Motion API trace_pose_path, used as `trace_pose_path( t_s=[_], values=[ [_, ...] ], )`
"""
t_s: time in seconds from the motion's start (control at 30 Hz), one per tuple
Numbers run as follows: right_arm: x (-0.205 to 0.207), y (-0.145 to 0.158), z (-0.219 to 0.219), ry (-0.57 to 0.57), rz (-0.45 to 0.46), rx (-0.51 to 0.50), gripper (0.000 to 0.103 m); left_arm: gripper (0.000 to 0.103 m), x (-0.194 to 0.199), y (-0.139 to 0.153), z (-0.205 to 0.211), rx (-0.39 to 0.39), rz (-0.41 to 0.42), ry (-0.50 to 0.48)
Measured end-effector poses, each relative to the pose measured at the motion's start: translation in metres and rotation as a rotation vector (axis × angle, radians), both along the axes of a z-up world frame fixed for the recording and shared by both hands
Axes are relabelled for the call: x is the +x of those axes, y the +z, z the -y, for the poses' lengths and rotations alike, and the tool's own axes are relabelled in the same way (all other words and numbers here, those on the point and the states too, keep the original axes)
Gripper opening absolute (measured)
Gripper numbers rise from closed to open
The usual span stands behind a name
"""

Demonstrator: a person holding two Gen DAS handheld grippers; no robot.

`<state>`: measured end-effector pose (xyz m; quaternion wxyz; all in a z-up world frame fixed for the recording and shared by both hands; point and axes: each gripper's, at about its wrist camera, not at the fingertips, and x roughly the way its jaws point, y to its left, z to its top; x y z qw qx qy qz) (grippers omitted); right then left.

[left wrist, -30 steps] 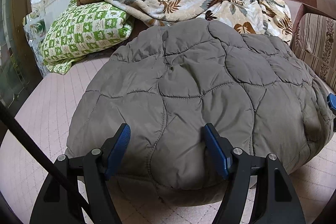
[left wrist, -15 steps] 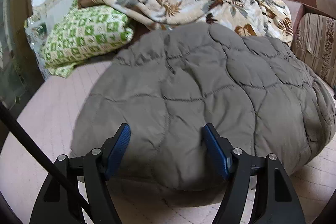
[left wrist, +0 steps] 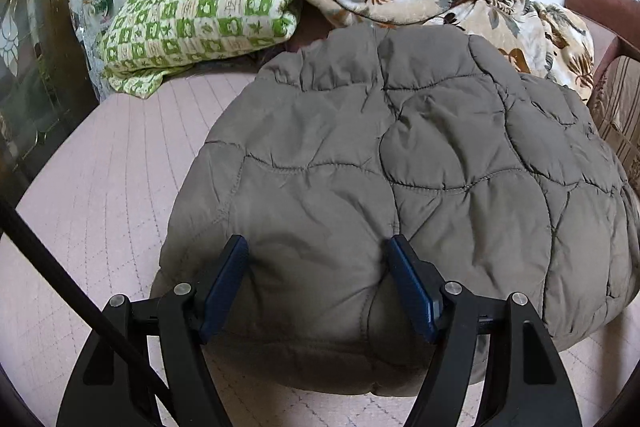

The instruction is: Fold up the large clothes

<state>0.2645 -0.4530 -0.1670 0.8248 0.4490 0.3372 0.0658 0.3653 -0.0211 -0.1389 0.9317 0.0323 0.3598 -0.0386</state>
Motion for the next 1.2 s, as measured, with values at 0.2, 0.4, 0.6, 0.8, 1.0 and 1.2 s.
trace_pose_path(
  t_s=[0.2, 0.4, 0.6, 0.8, 1.0, 1.2],
  values=[
    [-0.025, 0.024, 0.003, -0.016, 0.077, -0.022, 0.095, 0.072, -0.008, 0.009, -0.026, -0.079, -0.009, 0.026],
    [-0.054, 0.022, 0.012, -0.072, 0.052, -0.085, 0.094, 0.072, -0.032, 0.012, -0.070, -0.141, -0.038, 0.101],
    [-0.086, 0.002, 0.032, -0.133, -0.008, -0.003, 0.092, 0.072, -0.060, -0.002, -0.125, -0.286, -0.124, 0.191],
    [-0.095, -0.028, 0.038, -0.154, -0.052, 0.157, 0.092, 0.072, -0.061, -0.017, -0.149, -0.425, -0.184, 0.226],
    [-0.082, -0.035, 0.032, -0.155, -0.080, 0.150, 0.092, 0.072, -0.044, -0.025, -0.142, -0.551, -0.208, 0.182],
    [-0.067, -0.046, 0.031, -0.167, -0.105, 0.178, 0.092, 0.072, -0.020, -0.037, -0.128, -0.615, -0.233, 0.175]
  ],
)
